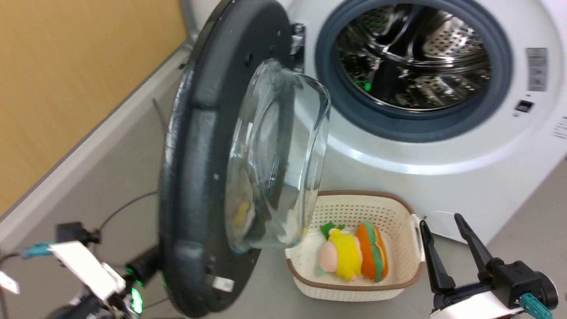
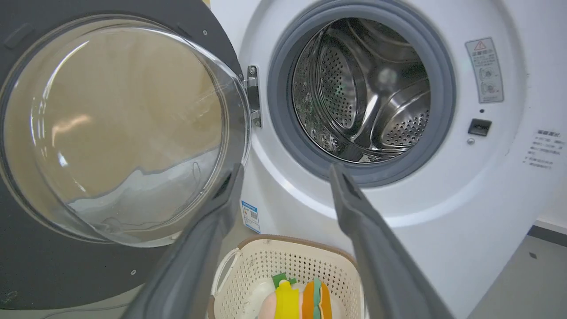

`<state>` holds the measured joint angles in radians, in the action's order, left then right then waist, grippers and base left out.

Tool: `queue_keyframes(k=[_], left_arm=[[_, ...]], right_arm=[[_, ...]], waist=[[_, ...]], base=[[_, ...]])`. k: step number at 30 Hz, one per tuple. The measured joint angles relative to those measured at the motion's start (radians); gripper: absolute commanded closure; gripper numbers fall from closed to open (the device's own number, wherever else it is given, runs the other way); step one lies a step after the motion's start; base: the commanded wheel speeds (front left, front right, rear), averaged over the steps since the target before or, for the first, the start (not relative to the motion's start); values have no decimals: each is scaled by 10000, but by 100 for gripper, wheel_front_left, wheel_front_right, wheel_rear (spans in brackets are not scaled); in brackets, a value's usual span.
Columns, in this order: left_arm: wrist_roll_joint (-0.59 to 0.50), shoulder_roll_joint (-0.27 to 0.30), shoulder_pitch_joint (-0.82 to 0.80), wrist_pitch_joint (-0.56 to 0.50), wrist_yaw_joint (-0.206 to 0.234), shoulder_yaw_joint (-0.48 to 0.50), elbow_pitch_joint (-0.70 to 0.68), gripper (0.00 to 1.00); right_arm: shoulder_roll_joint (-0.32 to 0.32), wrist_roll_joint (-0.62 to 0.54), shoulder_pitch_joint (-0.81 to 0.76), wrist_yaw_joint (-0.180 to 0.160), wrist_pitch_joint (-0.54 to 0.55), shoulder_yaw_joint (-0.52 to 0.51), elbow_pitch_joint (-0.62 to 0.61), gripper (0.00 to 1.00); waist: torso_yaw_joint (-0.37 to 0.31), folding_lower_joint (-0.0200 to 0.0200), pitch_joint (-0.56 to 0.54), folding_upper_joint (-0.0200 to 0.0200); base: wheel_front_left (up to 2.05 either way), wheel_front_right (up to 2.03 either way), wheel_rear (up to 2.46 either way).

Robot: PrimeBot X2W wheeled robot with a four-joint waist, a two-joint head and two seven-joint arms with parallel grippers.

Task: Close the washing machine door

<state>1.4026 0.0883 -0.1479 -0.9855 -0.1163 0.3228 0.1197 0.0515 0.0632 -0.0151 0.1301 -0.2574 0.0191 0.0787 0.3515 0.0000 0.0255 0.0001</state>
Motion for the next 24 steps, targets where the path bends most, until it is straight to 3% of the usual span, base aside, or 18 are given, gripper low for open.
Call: queue_keyframes(k=[10,18,24], left_arm=[[965,-314,1188,117,0,-1768,-1101,100],[2029,-355,1509,1565,-10,-3428,-1319,100],[2127,-351,1365,2777,-73,-4232,-878,100]], right_arm=[[0,-4,-32,0,0,-38,-8,0],[-2,-19,-25,0,0,8,-42,0],[-2,-21,9,0,0,25,-73,0]], waist=[[-1228,0,-45,0],[-2560,0,89,0],[-3693,0,313,0]], base=[[0,0,0],[0,0,0],[0,0,0]])
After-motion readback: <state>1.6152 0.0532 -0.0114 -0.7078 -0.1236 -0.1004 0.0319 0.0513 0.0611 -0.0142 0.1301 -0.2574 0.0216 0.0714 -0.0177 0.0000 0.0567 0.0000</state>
